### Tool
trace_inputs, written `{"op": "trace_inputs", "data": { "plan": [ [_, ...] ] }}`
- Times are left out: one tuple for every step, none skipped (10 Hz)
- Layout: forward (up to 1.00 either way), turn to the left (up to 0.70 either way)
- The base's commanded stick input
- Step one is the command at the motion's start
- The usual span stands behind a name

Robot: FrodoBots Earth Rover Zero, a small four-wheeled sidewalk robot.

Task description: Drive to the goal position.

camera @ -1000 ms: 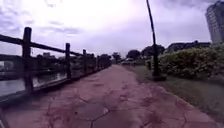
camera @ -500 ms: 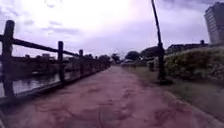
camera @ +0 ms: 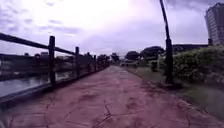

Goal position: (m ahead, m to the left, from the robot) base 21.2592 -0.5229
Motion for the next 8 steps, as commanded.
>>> {"op": "trace_inputs", "data": {
  "plan": [
    [1.00,0.00],
    [1.00,0.00],
    [1.00,0.00],
    [1.00,0.00],
    [1.00,0.00],
    [1.00,0.00],
    [1.00,0.00],
    [1.00,0.00]
  ]
}}
